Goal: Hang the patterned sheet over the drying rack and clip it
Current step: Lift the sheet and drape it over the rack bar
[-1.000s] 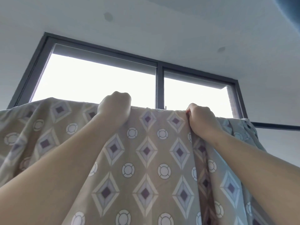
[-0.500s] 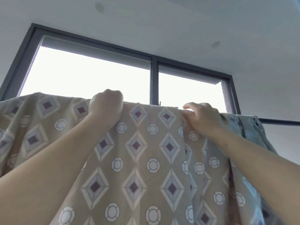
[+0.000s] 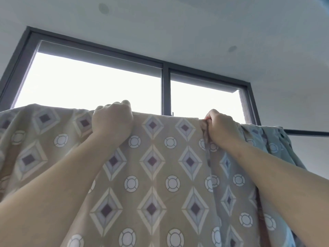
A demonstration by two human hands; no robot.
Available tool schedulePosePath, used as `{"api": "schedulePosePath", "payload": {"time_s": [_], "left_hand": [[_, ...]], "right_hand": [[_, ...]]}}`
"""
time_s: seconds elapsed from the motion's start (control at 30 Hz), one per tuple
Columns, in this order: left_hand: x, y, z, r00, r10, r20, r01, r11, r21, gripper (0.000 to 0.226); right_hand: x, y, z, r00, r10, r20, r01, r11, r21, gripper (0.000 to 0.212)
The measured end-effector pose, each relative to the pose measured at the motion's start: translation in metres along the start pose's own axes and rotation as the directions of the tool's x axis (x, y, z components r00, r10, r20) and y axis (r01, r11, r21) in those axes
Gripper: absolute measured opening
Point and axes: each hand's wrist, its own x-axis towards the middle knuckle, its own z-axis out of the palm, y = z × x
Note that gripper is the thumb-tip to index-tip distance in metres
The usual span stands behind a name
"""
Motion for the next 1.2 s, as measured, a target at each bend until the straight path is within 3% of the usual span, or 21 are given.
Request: {"api": "schedulePosePath", "payload": {"time_s": [0.2,0.27,0.37,0.5,0.73,1.0,1.2], "left_hand": [[0.003,-0.002,0.003,0.999,-0.047,0.026,0.05,0.989,-0.14,0.028],[0.002,-0.001,0.006,0.998,-0.057,0.018,0.06,0.984,-0.167,0.026],[-0.001,-0.004,0.01,0.997,-0.068,-0.028,0.062,0.984,-0.168,0.02],[-0.006,-0.006,0.015,0.998,-0.053,-0.047,0.048,0.994,-0.101,0.031],[-0.009,-0.001,0.026,0.977,-0.01,-0.212,0.004,1.0,-0.03,0.055],[-0.006,-0.003,0.031,0.96,0.001,-0.28,-0.013,0.999,-0.04,0.05],[-0.005,-0.004,0.029,0.963,-0.011,-0.268,0.0,0.999,-0.041,0.052]], "right_hand": [[0.0,0.024,-0.006,0.963,0.208,-0.169,-0.215,0.977,-0.019,0.017],[-0.004,0.013,-0.002,0.97,0.172,-0.171,-0.176,0.984,-0.003,0.018],[-0.008,-0.007,0.006,0.999,0.029,-0.045,-0.028,0.999,0.02,0.028],[-0.005,-0.015,0.009,0.998,-0.07,0.005,0.068,0.982,0.179,0.035],[0.0,-0.008,-0.001,0.997,-0.076,-0.014,0.077,0.997,0.016,0.028],[0.002,0.018,-0.005,0.999,-0.041,-0.016,0.04,0.998,-0.058,0.017],[0.001,0.049,-0.024,0.995,0.072,-0.063,-0.081,0.984,-0.157,0.016]]}}
